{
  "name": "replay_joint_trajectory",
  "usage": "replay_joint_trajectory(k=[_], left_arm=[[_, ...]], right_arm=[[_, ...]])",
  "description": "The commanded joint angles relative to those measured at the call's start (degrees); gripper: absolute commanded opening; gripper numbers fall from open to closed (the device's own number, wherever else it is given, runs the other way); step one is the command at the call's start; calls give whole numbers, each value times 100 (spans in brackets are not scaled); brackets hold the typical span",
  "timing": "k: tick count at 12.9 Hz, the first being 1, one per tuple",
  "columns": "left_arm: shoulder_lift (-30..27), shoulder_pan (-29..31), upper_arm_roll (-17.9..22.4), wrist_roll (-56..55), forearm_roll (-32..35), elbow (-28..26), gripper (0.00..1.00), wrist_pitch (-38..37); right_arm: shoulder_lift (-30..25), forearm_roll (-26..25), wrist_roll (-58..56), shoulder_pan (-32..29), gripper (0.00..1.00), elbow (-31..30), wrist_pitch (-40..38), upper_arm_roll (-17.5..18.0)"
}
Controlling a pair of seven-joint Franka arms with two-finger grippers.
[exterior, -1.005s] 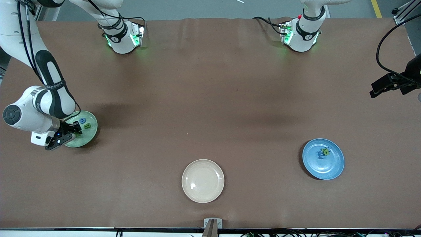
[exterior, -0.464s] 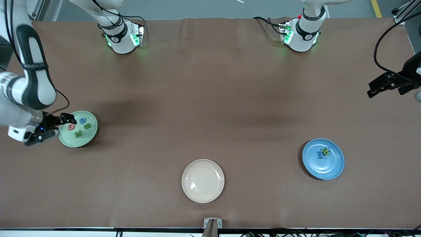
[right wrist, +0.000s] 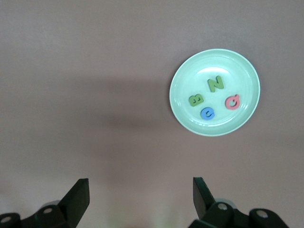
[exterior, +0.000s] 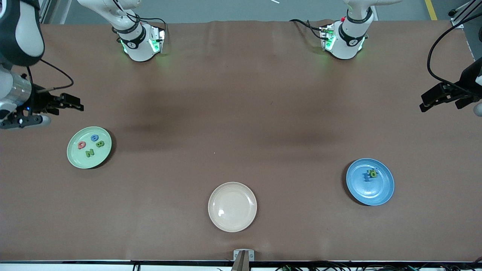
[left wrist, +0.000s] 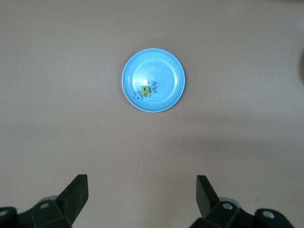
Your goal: Sort upper and lower case letters into plates
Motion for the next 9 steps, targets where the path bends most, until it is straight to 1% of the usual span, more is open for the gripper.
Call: replay_joint_trajectory(k=[1,4,6,7,9], left_arm=[[-44,21,-17,99,129,-19,100,89],[-88,21,-17,99,129,-27,100,107],[-71,13,-17,99,129,-19,100,125],[-62,13,-17,99,129,-19,100,142],[-62,13,-17,99,137,-27,100,142]], right_arm=[[-259,-51,192,26,97,200,-218,-11],[-215,-121,428,131,97,1254,-711,-2],[-198,-122,596,175,100,1555,-844,-2],[-119,-113,579,176,100,1582,-809,-2],[196,-104,587,219,100,1879,-800,-11]])
